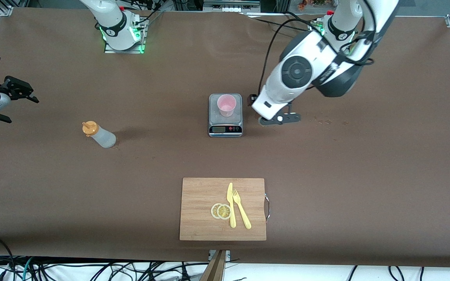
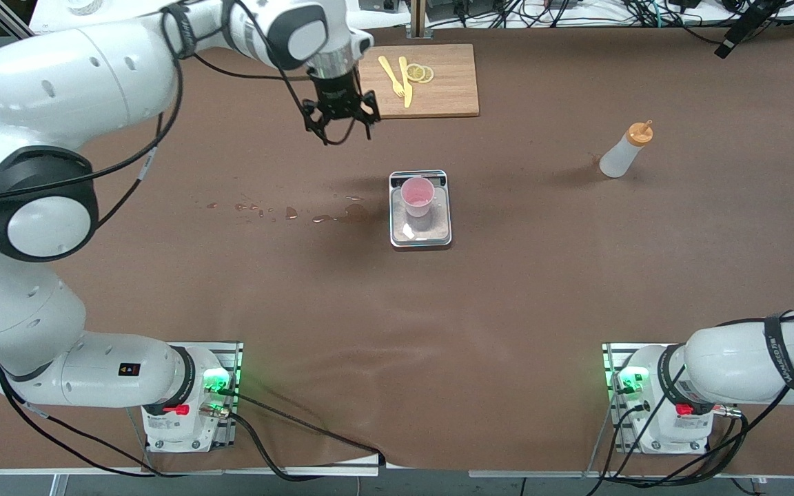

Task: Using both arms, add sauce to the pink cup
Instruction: 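Release the cup and withdraw the left gripper while the right gripper reaches, then grasp the white squeeze bottle with the right gripper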

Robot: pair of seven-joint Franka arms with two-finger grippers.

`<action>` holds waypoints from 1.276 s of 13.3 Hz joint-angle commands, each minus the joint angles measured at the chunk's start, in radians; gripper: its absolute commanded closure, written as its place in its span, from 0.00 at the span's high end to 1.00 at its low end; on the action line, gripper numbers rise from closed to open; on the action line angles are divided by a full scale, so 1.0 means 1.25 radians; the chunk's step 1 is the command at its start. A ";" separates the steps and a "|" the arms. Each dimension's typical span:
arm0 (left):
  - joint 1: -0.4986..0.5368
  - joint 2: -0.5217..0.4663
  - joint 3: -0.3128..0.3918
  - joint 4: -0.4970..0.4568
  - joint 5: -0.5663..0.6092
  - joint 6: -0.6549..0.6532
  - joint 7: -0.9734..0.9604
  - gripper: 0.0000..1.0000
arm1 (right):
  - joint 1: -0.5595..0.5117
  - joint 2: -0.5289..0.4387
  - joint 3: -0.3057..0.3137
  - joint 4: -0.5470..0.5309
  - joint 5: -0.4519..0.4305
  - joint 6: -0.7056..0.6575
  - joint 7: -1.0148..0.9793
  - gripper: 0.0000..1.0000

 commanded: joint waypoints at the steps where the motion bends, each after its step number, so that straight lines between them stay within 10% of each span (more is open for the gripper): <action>1: 0.072 -0.026 -0.001 0.041 0.011 -0.070 0.057 0.97 | -0.047 0.018 0.012 -0.017 0.049 0.025 -0.148 1.00; 11: 0.454 -0.060 0.003 0.088 0.016 -0.106 0.304 0.97 | -0.250 0.183 0.010 -0.045 0.326 0.016 -0.797 1.00; 17: 0.521 -0.147 0.014 0.087 0.015 -0.151 0.397 0.98 | -0.280 0.331 -0.034 -0.047 0.554 -0.079 -1.086 1.00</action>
